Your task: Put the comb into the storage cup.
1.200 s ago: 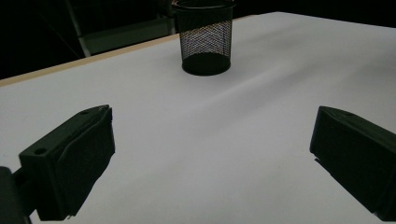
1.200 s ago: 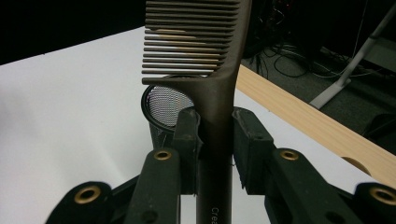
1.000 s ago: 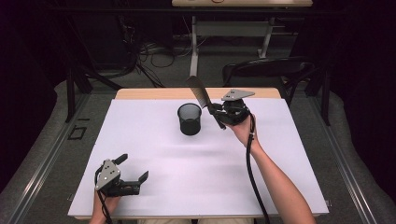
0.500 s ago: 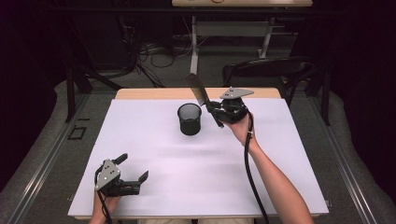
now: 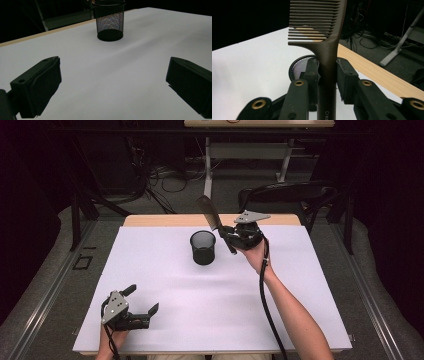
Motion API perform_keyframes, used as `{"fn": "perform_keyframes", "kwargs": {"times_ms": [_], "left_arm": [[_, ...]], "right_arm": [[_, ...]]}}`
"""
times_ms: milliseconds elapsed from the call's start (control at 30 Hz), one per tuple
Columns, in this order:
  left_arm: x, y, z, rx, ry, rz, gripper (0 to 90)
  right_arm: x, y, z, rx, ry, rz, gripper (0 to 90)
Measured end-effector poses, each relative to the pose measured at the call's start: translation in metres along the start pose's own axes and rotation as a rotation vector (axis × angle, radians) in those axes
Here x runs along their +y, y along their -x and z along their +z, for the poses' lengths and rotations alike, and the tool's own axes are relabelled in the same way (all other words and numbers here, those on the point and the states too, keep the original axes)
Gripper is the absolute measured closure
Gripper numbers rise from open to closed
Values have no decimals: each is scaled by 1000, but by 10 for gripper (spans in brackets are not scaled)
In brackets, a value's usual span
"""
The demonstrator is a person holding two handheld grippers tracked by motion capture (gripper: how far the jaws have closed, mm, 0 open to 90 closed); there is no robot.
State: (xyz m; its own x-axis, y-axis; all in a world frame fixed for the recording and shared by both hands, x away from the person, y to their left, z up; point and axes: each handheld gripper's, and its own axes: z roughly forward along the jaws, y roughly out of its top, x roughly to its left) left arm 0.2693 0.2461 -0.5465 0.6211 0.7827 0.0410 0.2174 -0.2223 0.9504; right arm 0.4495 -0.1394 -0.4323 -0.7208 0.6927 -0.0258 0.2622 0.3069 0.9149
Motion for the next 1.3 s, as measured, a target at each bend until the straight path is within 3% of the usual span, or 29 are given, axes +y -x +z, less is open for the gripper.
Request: {"fn": "perform_keyframes", "kwargs": {"times_ms": [1300], "left_arm": [[1,-1,-1,2,9,-2,1]], "right_arm": [[13,2,8,-2,55,14,729]]}}
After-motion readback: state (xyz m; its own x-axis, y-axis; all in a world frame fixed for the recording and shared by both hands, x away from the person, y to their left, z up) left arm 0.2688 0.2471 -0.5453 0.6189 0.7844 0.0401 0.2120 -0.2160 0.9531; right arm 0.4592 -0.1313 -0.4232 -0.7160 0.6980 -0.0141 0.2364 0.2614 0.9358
